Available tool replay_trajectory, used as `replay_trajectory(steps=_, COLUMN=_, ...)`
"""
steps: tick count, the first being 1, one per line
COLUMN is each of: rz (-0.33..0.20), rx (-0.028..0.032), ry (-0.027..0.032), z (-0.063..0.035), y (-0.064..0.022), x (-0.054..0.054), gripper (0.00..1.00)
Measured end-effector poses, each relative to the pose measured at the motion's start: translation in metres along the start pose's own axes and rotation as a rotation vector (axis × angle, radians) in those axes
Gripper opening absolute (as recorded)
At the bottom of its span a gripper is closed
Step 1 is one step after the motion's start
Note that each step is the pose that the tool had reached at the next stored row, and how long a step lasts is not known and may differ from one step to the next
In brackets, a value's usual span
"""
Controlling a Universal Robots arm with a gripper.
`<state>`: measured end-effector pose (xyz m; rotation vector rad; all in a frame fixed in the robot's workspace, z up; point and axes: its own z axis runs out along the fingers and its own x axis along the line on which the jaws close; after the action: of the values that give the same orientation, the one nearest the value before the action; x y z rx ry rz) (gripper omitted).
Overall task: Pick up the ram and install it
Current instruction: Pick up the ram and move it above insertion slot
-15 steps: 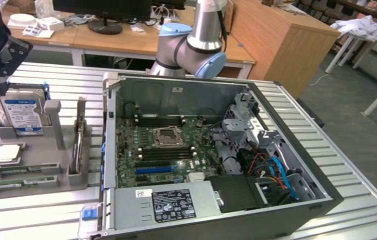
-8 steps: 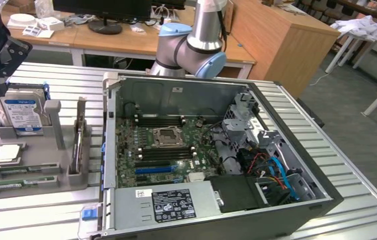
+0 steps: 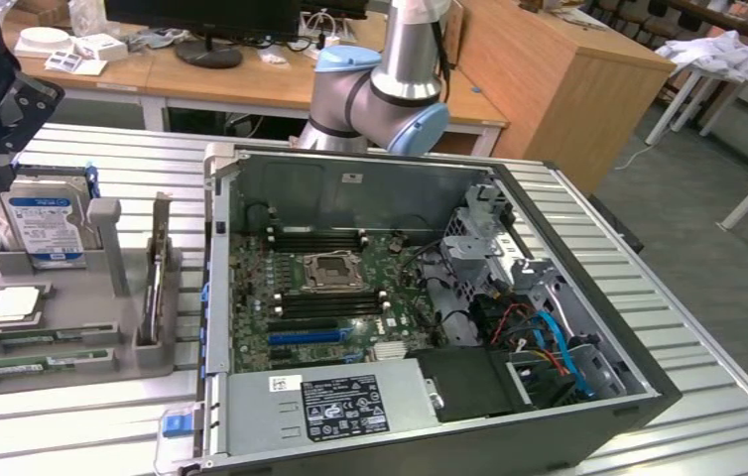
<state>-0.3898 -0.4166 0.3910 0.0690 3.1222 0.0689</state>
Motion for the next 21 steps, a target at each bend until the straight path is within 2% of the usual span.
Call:
replay_trajectory(steps=5, rz=-0.002, rx=0.0000, ry=0.0000, z=0.0000, y=0.0000, x=0.0000, gripper=0.11)
replay_trajectory(steps=10, rz=-0.026, rx=-0.0005, ry=0.0011, z=0.0000, y=0.0000, x=0.0001, gripper=0.11)
replay_trajectory(steps=21, rz=-0.173, rx=-0.0027, ry=0.0077, z=0.0000, y=0.0000, x=0.0000, gripper=0.11)
